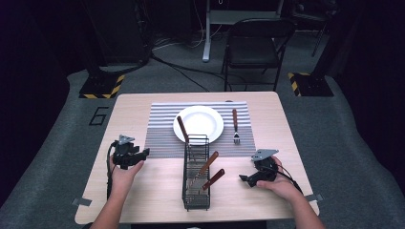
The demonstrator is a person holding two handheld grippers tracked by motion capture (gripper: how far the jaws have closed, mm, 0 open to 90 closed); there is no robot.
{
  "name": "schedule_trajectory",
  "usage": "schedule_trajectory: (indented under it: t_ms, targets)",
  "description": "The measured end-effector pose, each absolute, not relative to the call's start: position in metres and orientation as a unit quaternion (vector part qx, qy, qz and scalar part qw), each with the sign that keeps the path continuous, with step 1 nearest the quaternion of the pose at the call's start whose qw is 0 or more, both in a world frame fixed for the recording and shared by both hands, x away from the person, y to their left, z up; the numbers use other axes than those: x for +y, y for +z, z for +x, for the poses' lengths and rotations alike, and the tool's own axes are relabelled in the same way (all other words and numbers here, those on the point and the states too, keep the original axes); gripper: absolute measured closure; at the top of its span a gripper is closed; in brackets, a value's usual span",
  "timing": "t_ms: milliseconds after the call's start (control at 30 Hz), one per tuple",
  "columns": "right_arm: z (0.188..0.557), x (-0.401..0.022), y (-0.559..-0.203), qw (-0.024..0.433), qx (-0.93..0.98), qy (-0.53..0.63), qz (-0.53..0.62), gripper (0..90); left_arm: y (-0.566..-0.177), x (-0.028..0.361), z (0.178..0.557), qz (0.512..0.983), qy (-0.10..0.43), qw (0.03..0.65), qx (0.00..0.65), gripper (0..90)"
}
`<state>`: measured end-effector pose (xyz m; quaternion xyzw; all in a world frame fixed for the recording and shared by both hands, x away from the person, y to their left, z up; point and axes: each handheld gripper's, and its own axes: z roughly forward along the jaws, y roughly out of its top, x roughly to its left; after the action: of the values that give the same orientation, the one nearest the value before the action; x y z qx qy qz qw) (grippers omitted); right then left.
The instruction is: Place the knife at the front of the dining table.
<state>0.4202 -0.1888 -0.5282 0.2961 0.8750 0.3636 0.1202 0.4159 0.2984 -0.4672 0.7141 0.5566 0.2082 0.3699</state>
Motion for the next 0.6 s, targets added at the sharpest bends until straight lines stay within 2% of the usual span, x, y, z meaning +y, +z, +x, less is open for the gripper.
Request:
schedule_trajectory:
  t_ms: [600]
  targets:
    - [0.42, -0.189, -0.528, 0.12, 0.875, 0.364, 0.296, 0.0, -0.435, 0.264, 0.413, 0.741, 0.19, 0.39, 0.512, 60.2]
